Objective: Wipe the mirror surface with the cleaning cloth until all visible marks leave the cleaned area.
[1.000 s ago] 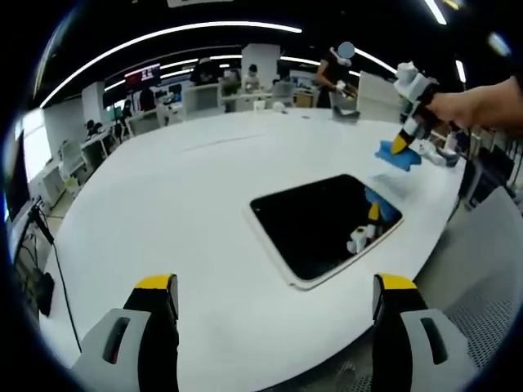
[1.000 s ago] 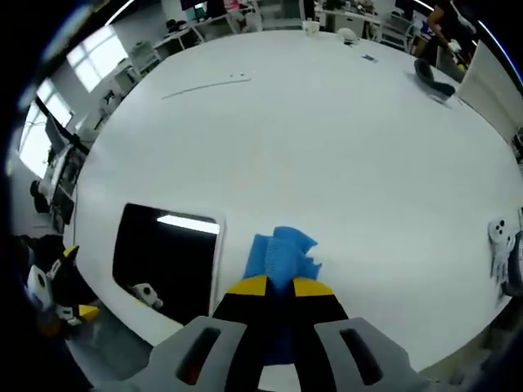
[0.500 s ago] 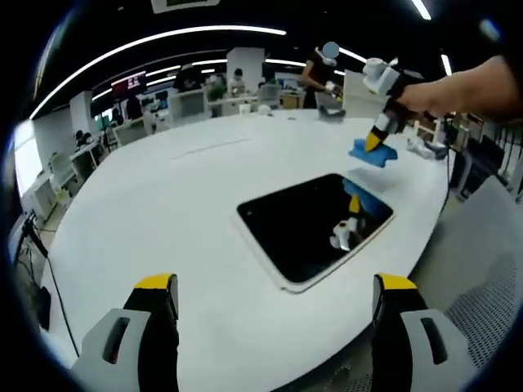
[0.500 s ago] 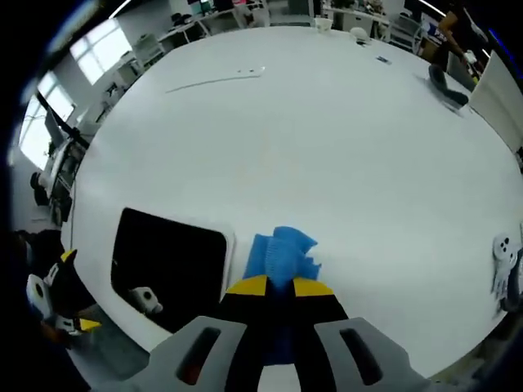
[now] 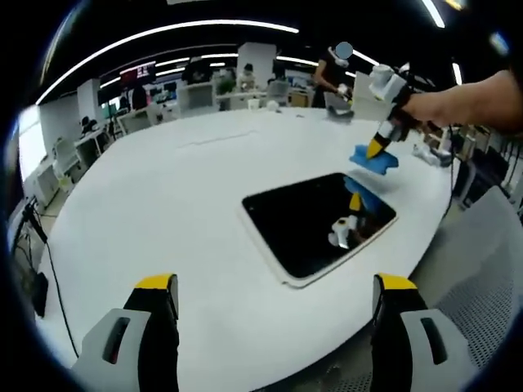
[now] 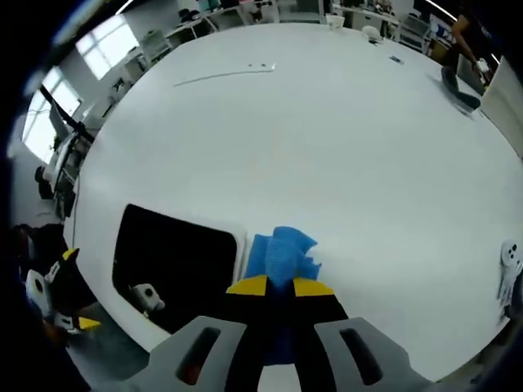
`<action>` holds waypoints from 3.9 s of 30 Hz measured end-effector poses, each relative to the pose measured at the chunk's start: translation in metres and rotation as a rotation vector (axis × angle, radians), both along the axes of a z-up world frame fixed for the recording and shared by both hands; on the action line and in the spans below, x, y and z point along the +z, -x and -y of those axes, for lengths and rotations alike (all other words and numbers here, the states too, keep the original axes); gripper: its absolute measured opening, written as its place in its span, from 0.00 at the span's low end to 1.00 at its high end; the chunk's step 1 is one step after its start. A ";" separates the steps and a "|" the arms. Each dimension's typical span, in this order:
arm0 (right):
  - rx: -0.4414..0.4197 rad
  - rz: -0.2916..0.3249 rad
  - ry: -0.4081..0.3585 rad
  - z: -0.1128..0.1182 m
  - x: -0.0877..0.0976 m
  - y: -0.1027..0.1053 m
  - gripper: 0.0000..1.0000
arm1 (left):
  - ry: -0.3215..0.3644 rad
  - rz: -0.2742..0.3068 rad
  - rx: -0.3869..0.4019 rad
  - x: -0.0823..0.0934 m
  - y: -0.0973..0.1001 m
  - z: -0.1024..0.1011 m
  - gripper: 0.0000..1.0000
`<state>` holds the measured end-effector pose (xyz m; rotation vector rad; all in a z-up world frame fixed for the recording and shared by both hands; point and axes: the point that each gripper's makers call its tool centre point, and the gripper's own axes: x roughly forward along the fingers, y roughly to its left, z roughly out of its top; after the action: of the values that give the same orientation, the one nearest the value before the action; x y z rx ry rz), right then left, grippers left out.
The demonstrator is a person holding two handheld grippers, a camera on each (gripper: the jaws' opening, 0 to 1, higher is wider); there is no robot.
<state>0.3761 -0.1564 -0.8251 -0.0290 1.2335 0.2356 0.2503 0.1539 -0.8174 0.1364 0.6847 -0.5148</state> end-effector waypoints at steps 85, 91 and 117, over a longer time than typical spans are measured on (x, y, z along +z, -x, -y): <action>0.086 -0.055 -0.027 -0.110 -0.036 -0.003 0.03 | 0.041 0.019 0.026 0.005 -0.004 -0.002 0.99; 0.082 -0.051 -0.029 -0.119 -0.035 -0.003 0.03 | 0.025 0.010 -0.006 0.003 -0.002 0.003 0.99; 0.136 -0.044 -0.043 -0.180 -0.034 -0.018 0.03 | 0.026 0.009 -0.018 0.003 -0.001 0.004 0.99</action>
<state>0.3940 0.0231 -0.8588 -0.0708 1.2713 0.3834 0.2511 0.1500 -0.8147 0.1200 0.6683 -0.5396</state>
